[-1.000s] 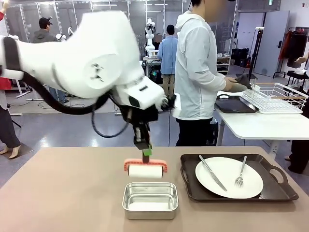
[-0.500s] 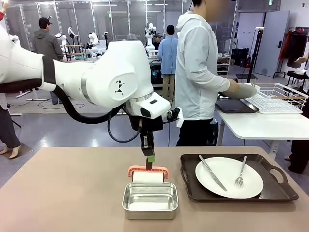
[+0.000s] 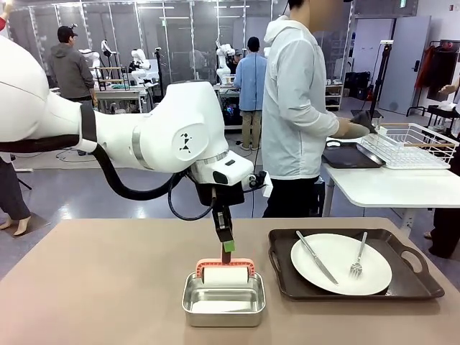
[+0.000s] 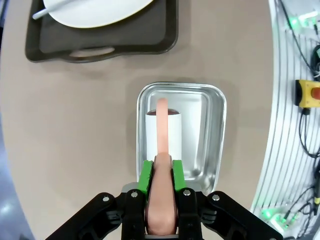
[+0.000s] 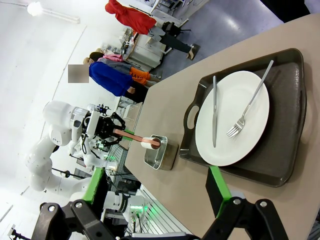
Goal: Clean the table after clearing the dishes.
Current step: Place the Lint Roller back on top of the Airtight Container.
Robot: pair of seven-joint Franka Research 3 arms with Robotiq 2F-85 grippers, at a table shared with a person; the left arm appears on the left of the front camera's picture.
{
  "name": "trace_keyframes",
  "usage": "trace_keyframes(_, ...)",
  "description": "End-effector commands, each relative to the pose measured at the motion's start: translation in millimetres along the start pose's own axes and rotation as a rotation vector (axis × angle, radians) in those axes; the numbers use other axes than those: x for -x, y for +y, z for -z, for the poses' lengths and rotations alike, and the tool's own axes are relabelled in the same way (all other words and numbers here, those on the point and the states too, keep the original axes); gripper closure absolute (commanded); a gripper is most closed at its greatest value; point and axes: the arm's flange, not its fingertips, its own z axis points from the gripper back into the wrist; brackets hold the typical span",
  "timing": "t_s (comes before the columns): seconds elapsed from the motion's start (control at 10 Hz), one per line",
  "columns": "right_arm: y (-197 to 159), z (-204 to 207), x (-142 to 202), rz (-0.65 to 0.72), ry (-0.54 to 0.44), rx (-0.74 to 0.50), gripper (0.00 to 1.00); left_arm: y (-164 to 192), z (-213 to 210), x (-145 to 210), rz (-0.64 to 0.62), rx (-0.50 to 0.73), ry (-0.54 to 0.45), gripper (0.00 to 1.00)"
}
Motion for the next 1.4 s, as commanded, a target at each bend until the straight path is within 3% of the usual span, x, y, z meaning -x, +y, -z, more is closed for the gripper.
trace_keyframes(0.0, 3, -1, 2, -0.006, -0.003, -0.005, 0.0, 15, 11, 3, -0.006, 0.044, -0.028, 0.79)
trace_keyframes(0.7, 3, -1, 2, -0.006, -0.003, -0.005, 0.0, 62, 41, 17, -0.033, 0.178, -0.015, 0.79)
trace_keyframes(1.1, 3, -1, 2, -0.006, -0.003, -0.005, 0.0, 68, 46, 22, -0.018, 0.229, -0.106, 0.79)
trace_keyframes(1.2, 3, -1, 2, -0.006, -0.003, -0.005, 0.0, 61, 52, 21, -0.036, 0.203, -0.016, 0.79)
trace_keyframes(1.3, 3, -1, 2, -0.006, -0.003, -0.005, 0.0, 61, 52, 21, -0.036, 0.203, -0.016, 0.79)
